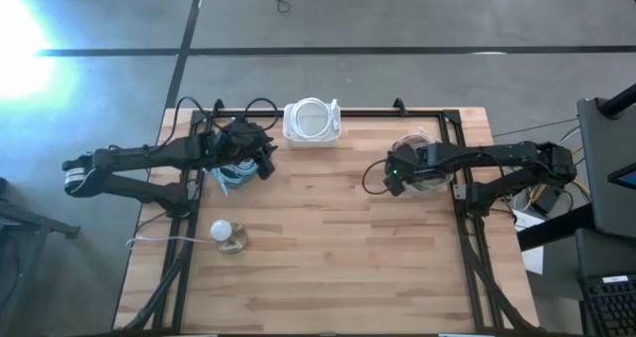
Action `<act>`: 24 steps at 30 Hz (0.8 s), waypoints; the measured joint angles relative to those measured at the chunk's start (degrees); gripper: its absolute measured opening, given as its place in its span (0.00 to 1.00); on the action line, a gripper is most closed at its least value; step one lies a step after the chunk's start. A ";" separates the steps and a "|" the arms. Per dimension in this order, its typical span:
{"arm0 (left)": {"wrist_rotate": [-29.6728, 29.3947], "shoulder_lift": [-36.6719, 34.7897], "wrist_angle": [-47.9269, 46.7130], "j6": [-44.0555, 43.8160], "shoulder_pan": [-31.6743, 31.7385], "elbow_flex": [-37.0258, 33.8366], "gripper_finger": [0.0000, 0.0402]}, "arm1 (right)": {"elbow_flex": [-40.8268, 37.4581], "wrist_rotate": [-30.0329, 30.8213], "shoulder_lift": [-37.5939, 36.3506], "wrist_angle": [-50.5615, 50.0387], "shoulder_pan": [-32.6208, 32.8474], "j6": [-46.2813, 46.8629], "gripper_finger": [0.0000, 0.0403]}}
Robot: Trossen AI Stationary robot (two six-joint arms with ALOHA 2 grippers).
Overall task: Sort HDMI cables
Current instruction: Return to Home Position
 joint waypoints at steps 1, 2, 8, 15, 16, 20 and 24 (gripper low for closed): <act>-0.02 -0.13 0.05 0.47 0.00 0.36 0.31 | 1.13 -0.11 -0.49 -0.73 0.01 -0.36 0.02; -0.02 -0.34 0.06 0.86 0.00 0.71 0.31 | 2.23 -0.44 -0.96 -1.27 0.01 -0.56 0.02; 0.00 -3.03 -0.01 1.60 -0.10 1.49 0.31 | 7.43 -1.50 -4.71 -1.31 0.68 -6.71 0.02; 0.00 -11.90 1.30 2.11 -0.28 -0.39 0.31 | 9.49 -1.50 -13.75 2.84 5.76 -18.12 0.02; -0.01 -13.52 2.56 2.24 -0.30 -1.55 0.31 | 8.82 -1.48 -15.51 4.42 6.72 -20.41 0.02; 2.42 -20.43 9.64 3.98 -0.39 -9.22 0.31 | 2.98 -1.50 -23.50 14.89 9.72 -28.57 0.02; 9.39 -26.41 22.12 7.47 -0.39 -19.71 0.31 | -6.01 -8.88 -31.12 29.53 10.60 -39.41 0.02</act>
